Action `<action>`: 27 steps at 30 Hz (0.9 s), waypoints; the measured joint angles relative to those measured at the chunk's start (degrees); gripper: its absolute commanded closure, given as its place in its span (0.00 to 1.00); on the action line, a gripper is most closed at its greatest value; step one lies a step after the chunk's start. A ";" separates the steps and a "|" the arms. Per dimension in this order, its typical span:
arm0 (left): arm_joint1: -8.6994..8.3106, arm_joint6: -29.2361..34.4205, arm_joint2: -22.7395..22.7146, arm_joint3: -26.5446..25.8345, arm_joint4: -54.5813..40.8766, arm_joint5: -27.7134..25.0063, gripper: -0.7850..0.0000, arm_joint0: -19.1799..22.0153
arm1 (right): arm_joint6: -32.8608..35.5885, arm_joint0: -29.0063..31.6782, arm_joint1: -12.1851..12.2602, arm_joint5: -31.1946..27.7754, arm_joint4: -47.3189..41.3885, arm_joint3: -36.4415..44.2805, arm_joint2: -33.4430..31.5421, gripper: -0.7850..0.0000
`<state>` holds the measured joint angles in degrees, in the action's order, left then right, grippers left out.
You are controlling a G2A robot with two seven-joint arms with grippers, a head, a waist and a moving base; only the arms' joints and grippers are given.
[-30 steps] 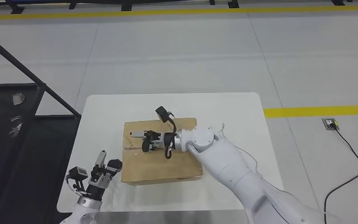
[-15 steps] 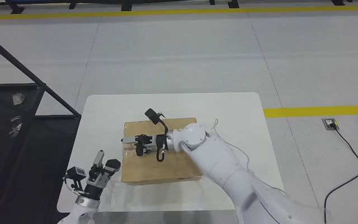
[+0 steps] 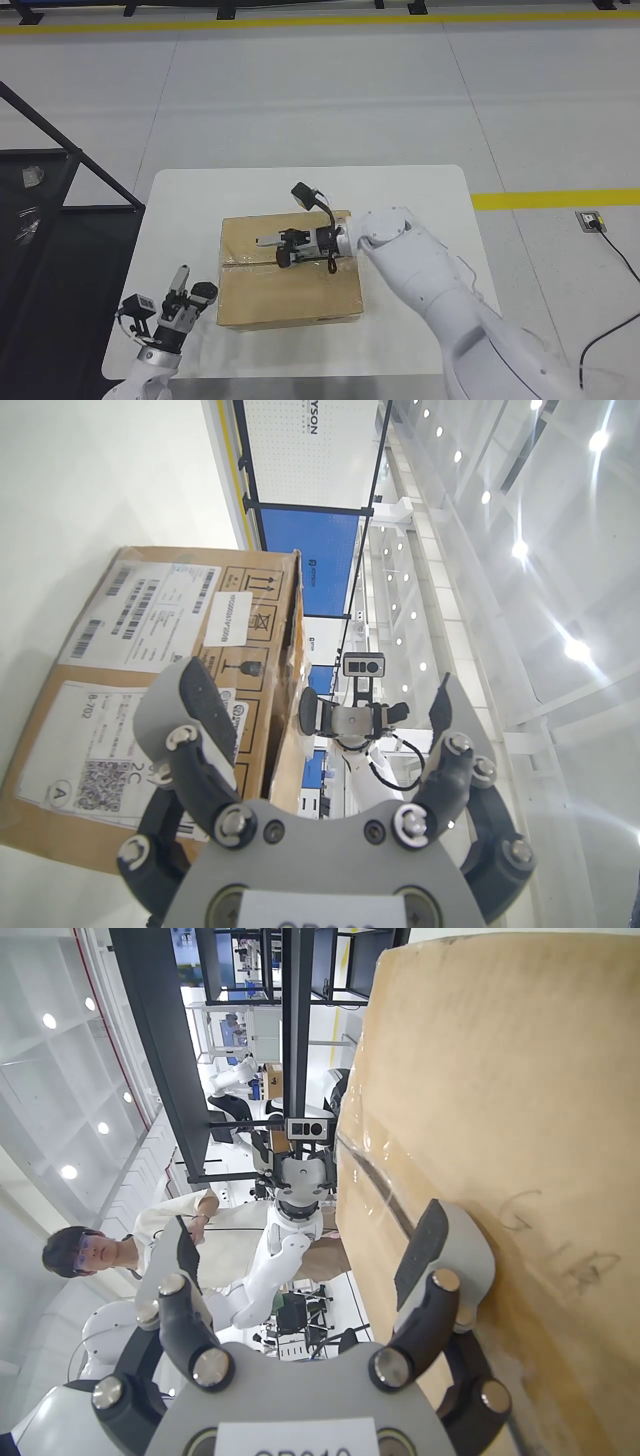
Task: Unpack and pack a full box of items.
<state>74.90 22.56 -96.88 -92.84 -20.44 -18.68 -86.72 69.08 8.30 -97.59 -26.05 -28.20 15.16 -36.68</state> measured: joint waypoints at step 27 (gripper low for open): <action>-0.13 -2.65 1.93 -0.61 1.17 0.15 0.00 0.25 | -3.02 21.84 21.01 20.55 29.10 53.11 -19.95 0.00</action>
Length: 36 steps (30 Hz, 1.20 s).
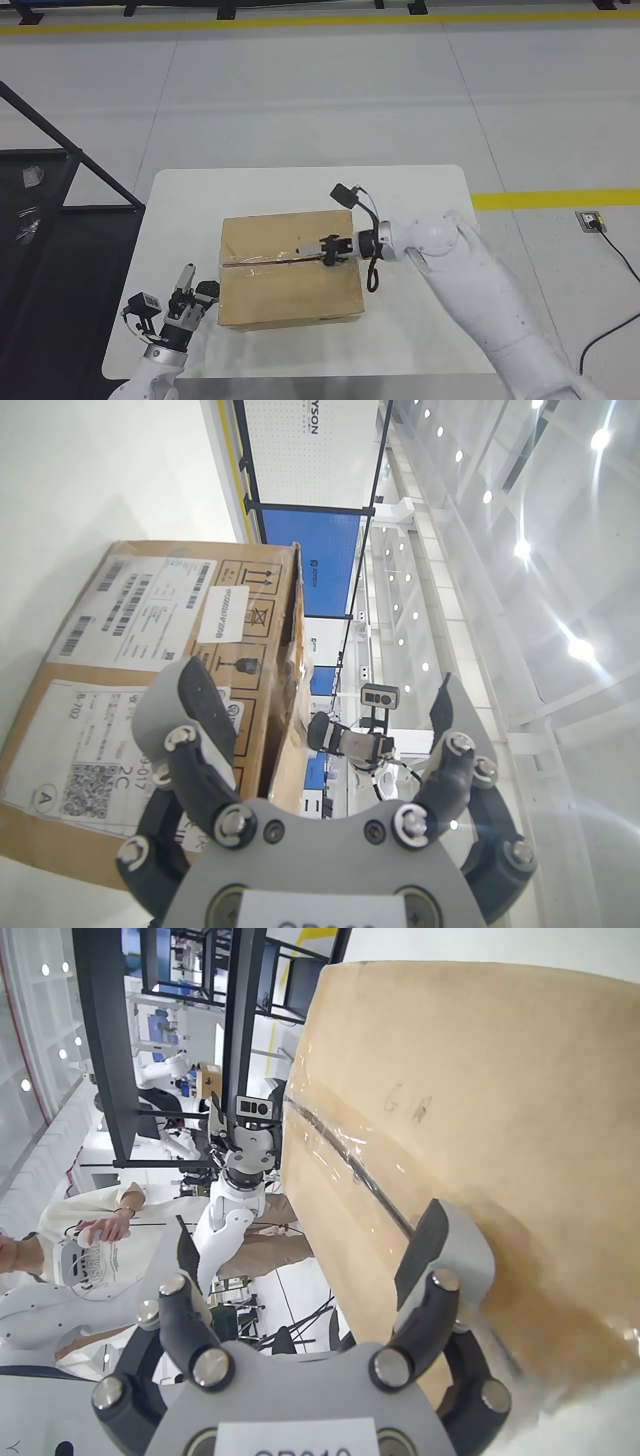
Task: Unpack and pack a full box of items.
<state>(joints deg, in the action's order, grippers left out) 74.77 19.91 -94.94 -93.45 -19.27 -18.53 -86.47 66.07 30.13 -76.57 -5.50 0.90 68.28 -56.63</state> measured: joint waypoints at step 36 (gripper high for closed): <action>-0.46 0.06 -0.26 0.26 -1.22 0.07 0.00 0.35 | -7.62 5.53 2.73 15.11 16.75 14.59 -0.31 0.00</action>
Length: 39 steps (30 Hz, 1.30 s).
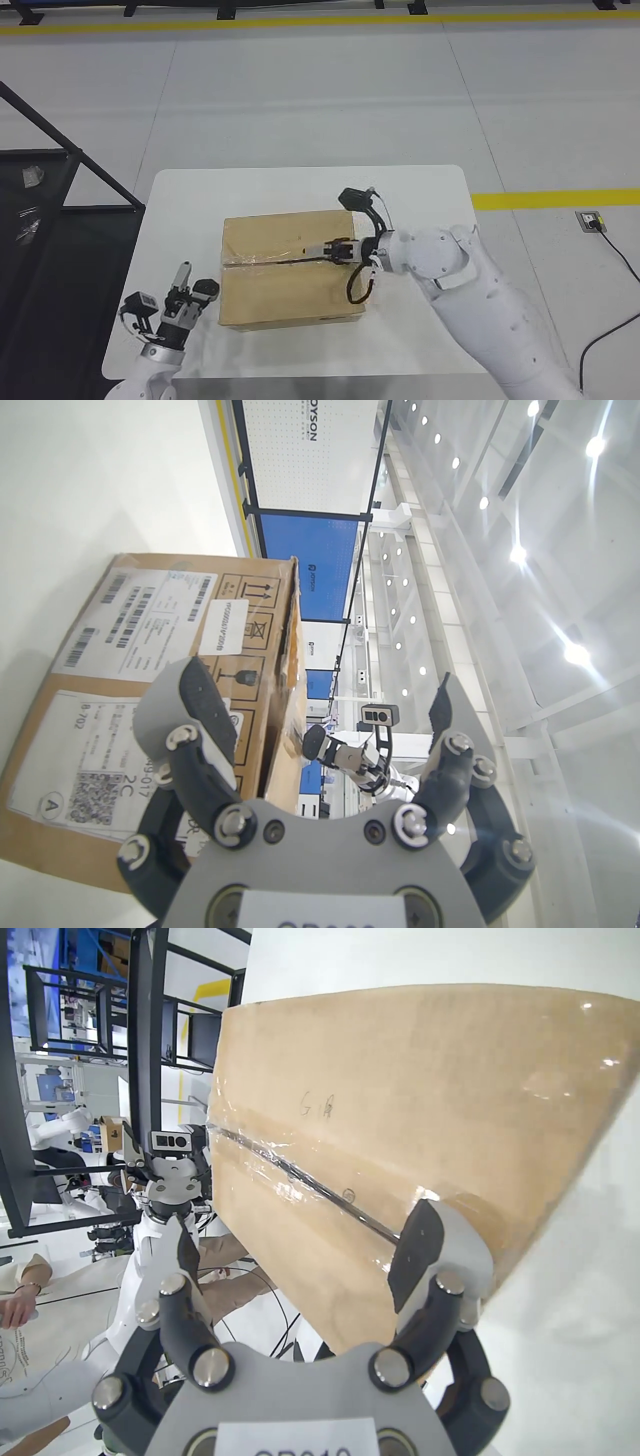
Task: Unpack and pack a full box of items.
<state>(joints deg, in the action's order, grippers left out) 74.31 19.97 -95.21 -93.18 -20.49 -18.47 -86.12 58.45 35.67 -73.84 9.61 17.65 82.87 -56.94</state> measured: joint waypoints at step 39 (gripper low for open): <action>-0.37 -0.58 0.15 0.34 0.11 -0.29 0.00 -0.36 | -3.81 6.02 1.93 -4.71 -6.54 -1.37 -6.30 0.00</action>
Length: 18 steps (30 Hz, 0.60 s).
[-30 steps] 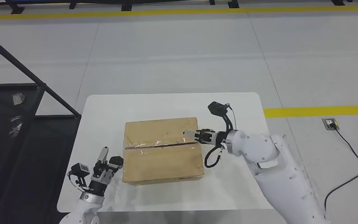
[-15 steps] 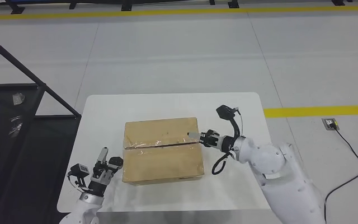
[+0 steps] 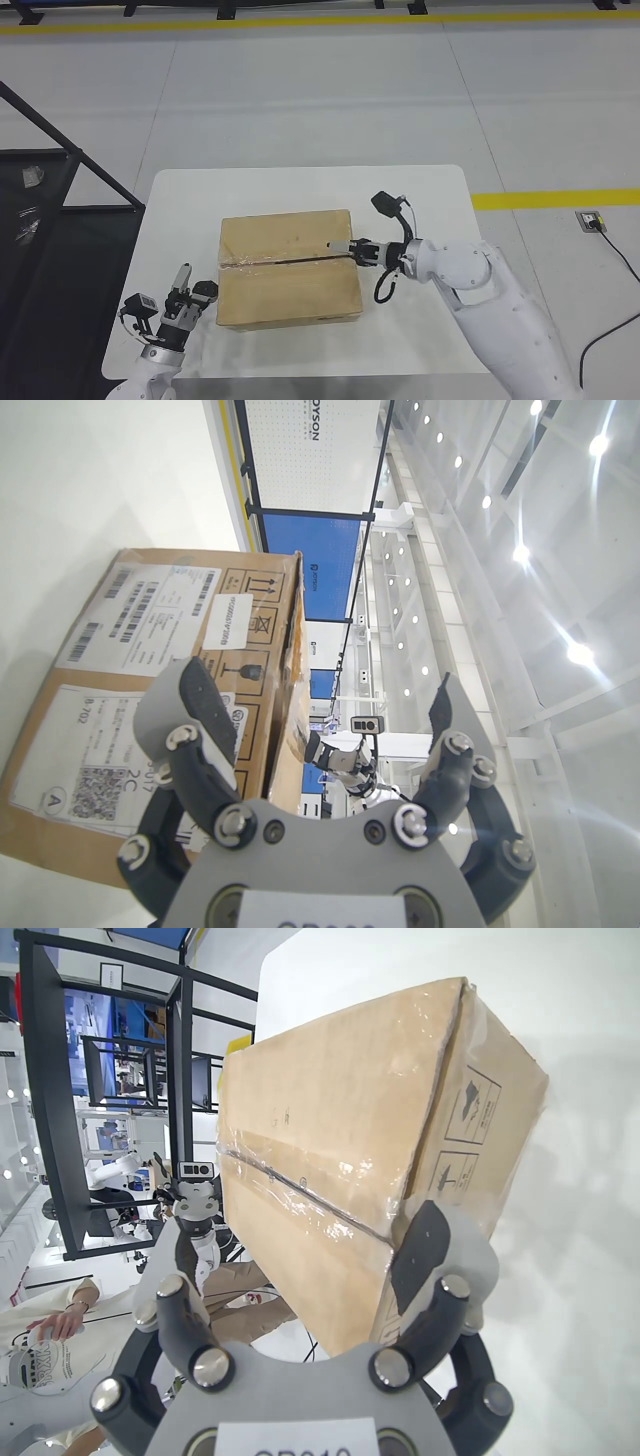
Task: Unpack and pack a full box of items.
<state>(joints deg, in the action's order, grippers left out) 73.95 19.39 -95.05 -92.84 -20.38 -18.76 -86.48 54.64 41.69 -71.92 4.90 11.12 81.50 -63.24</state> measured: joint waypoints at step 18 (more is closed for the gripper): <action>-0.12 -0.23 0.22 0.00 0.20 -0.22 0.00 -0.14 | -3.38 -1.17 -0.45 -0.77 -6.69 -5.76 -0.48 0.00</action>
<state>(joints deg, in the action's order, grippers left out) 73.83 19.16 -94.84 -92.84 -20.18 -18.98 -86.62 51.26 40.52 -72.37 4.13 4.43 75.74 -63.72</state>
